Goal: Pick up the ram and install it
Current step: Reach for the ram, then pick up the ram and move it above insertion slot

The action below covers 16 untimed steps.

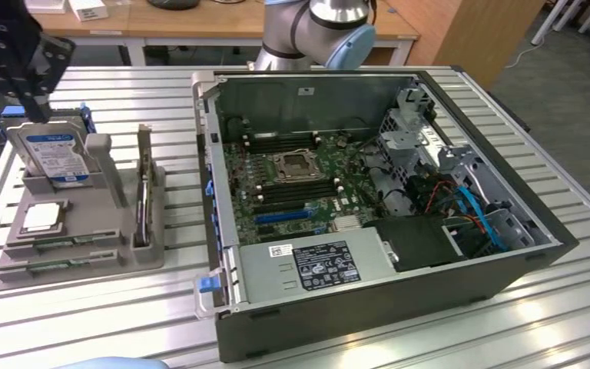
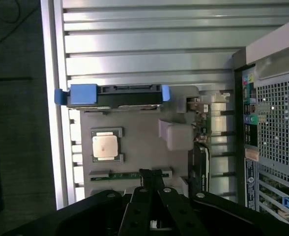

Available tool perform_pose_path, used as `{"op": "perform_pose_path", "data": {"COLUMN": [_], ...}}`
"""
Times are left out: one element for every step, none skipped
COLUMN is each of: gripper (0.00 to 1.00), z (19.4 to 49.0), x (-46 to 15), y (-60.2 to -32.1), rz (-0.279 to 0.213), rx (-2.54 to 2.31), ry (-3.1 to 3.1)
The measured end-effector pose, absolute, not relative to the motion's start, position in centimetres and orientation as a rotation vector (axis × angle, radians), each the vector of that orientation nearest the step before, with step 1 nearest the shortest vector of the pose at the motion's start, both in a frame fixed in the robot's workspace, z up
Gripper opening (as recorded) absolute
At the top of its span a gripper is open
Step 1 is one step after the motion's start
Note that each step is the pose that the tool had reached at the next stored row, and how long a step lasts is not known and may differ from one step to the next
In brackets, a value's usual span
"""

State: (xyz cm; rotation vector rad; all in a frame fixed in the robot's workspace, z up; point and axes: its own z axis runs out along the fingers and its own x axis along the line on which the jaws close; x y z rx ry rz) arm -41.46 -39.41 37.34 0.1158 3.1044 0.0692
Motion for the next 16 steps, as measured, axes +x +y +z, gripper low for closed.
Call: {"op": "perform_pose_path", "data": {"gripper": [0.10,0.10,0.10,0.10,0.10,0.10,0.10,0.10,0.10,0.10,0.10,0.10,0.10,0.10,0.10,0.10], "z": [37.32,37.31,37.31,37.31,37.31,37.31,37.31,37.31,37.31,37.31,37.31,37.31,37.31,37.31,37.31,37.31], "x": [-41.90,-42.19,-42.19,-42.19,-42.19,-42.19,-42.20,-42.20,-42.21,-42.21,-42.21,-42.21,-42.21,-42.21,-42.21,-42.21], "y": [-39.40,-39.40,-39.40,-39.40,-39.41,-39.40,-39.41,-39.41,-39.41,-39.41,-39.41,-39.41,-39.41,-39.41,-39.41,-39.41], "rz": [0.069,0.069,0.069,0.069,0.069,0.069,0.069,0.069,0.069,0.069,0.069,0.069,0.069,0.069,0.069,0.069], "rx": [0.116,0.116,0.116,0.116,0.116,0.116,0.116,0.116,0.116,0.116,0.115,0.116,0.116,0.116,0.116,0.116], "ry": [3.104,3.104,3.104,3.104,3.104,3.104,3.105,3.105,3.105,3.105,3.105,3.104,3.105,3.105,3.104,3.105]}}
